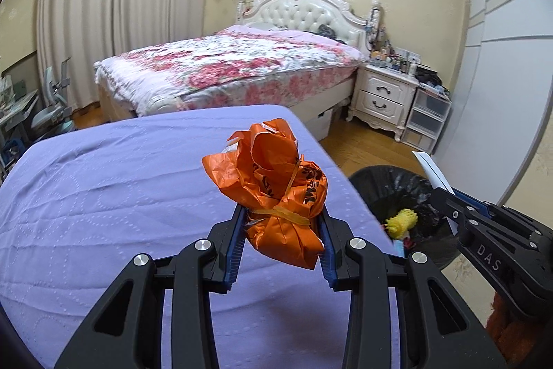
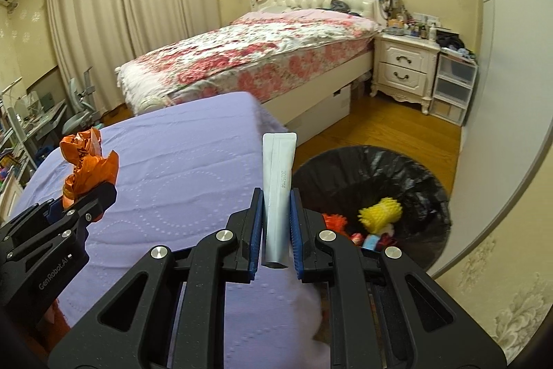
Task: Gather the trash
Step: 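Carry the white tube and orange bag over the bin and open both tools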
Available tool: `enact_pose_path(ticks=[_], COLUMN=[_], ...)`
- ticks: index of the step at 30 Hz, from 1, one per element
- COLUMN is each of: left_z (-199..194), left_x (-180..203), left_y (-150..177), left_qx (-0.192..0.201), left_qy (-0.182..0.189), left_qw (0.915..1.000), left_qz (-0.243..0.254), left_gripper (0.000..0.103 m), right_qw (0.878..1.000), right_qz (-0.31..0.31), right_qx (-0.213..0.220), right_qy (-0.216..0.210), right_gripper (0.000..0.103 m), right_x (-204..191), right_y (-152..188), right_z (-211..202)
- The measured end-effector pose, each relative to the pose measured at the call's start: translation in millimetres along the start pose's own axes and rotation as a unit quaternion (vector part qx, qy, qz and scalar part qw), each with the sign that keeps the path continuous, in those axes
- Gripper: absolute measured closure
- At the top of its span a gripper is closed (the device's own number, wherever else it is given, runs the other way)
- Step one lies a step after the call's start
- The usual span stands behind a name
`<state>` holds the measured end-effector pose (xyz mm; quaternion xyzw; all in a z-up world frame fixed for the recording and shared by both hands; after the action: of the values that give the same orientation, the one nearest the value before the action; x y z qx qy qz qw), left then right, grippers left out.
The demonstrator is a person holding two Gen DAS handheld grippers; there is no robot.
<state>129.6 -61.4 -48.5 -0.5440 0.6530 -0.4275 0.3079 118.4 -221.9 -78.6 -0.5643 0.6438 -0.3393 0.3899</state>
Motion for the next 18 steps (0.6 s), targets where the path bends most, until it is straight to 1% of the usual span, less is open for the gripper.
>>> enact_pose_path(ticks=[5, 9, 12, 18], left_z=[8, 17, 27, 49], left_x=[30, 50, 63, 79], left_y=[-3, -2, -1, -2], left_qx=[0.008, 0.003, 0.001, -0.006], left_qy=[0.023, 0.039, 0.045, 0.044], left_qw=[0.9995, 0.9988, 0.9982, 0.9978], left_qz=[0.018, 0.029, 0.04, 0.05], left_gripper=[0.065, 0.065, 0.065, 0.065], right_qw=[1.0, 0.999, 0.998, 0.997], right_qz=[0.016, 0.029, 0.039, 0.047], right_qx=[0.005, 0.004, 0.002, -0.001], right_qy=[0.021, 0.036, 0.046, 0.062], right_gripper=[0.088, 0.088, 0.088, 0.088], right_x=[28, 48, 62, 81], right_y=[-1, 1, 2, 4], right_z=[-2, 0, 3, 13])
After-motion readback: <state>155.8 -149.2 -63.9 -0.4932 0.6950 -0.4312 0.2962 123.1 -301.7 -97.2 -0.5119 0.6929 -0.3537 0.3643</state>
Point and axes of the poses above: each gripper's, at about its wrist camera, not at the fingertips, and z roughly the way its jaws point, x to its right, y to its underside, the point moved 8 cm from there along z, roughly the way its jaws point, and after that the axes turned 8 degrees about x, right-handed, at the moved point
